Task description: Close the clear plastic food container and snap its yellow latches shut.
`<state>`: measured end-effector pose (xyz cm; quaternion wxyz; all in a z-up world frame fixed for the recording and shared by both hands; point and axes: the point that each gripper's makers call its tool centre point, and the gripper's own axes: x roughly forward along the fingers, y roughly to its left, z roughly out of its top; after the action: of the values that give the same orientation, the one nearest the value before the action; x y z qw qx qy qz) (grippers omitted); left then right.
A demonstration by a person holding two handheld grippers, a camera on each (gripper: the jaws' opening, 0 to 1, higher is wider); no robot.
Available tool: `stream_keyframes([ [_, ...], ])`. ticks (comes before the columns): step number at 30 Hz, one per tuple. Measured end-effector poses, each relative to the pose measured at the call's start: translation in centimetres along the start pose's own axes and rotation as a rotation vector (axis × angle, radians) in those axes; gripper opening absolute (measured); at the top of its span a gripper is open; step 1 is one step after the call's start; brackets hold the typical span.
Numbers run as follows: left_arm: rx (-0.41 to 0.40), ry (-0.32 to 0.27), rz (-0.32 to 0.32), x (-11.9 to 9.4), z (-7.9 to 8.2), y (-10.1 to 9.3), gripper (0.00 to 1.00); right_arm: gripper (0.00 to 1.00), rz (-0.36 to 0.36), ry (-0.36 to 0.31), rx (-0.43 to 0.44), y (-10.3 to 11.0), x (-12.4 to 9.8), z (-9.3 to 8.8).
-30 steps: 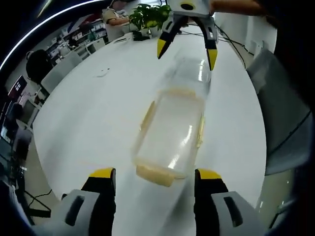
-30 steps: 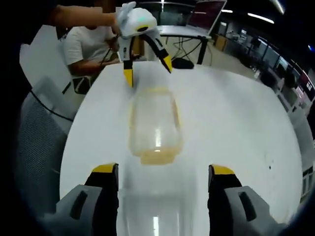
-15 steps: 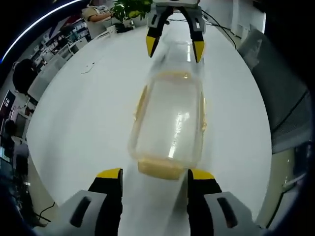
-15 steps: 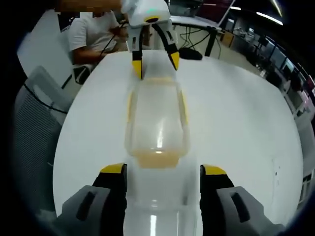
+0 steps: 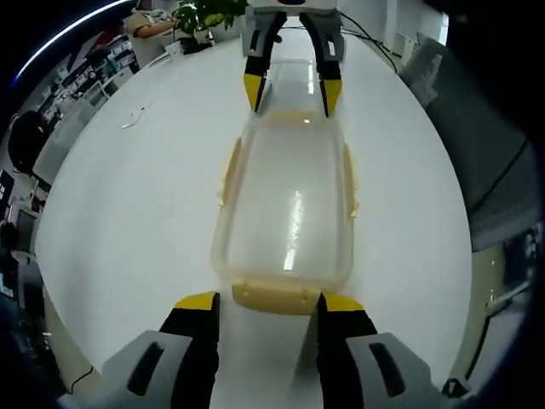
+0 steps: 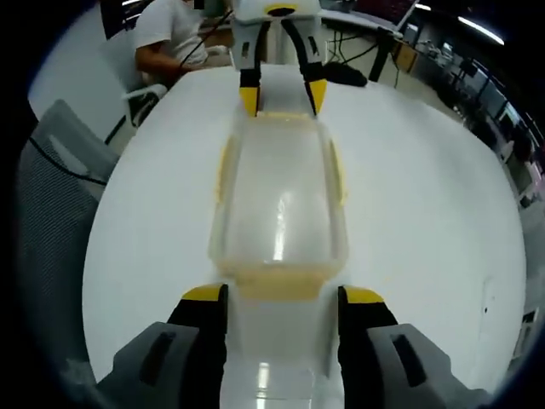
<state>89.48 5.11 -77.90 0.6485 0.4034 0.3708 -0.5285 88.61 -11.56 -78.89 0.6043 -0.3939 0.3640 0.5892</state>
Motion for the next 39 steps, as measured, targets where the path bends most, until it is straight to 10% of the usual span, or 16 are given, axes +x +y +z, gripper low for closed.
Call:
stream_keyframes([
  [16, 0.045, 0.03, -0.124, 0.5, 0.2, -0.6, 0.35, 0.44, 0.036, -0.017, 0.017, 0.1, 0.5, 0.5],
  [39, 0.043, 0.061, -0.129, 0.5, 0.1, -1.5, 0.33, 0.36, 0.028, -0.025, -0.016, 0.3, 0.3, 0.5],
])
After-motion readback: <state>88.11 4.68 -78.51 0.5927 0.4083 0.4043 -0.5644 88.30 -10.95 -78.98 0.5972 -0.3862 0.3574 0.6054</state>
